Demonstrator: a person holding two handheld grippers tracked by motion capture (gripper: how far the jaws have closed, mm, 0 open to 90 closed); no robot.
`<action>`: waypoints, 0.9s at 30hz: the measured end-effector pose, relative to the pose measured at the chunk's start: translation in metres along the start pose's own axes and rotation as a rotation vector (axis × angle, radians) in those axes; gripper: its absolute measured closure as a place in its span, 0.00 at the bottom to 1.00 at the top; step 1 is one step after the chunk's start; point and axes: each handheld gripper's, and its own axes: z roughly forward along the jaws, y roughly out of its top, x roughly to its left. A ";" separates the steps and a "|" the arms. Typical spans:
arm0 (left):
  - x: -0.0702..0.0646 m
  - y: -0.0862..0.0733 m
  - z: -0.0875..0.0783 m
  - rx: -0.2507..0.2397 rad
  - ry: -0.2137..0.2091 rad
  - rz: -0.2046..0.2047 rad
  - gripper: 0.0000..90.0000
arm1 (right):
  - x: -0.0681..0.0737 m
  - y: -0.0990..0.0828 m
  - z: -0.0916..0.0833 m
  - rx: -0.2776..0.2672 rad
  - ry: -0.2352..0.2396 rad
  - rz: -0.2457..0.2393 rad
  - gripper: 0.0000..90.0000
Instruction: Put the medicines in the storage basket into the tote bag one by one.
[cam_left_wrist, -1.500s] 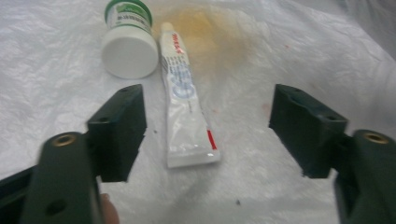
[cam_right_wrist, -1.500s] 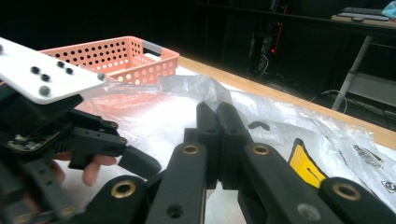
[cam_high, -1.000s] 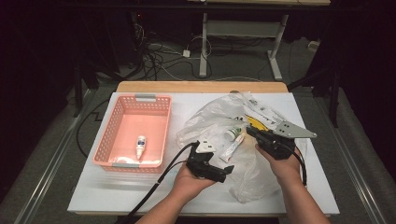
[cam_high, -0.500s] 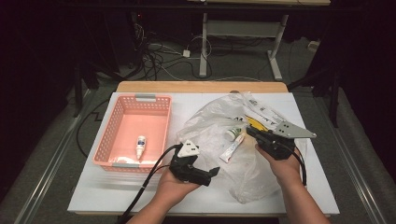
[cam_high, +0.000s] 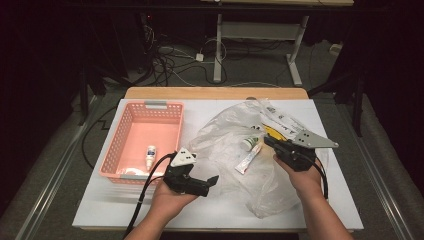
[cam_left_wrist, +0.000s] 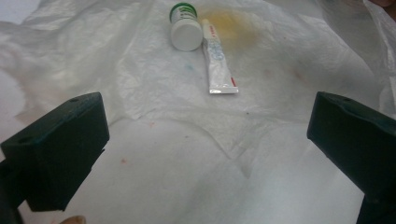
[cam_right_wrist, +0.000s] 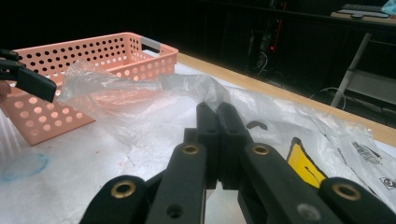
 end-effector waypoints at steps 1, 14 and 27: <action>0.003 0.000 -0.003 -0.002 0.005 -0.005 0.00 | 0.000 0.000 0.000 -0.001 0.000 -0.001 1.00; 0.046 -0.009 -0.034 -0.007 0.108 -0.074 0.00 | -0.001 0.001 -0.001 -0.005 0.001 -0.005 1.00; 0.077 -0.019 -0.054 -0.007 0.211 -0.136 0.00 | -0.002 0.001 -0.001 -0.004 -0.005 -0.005 1.00</action>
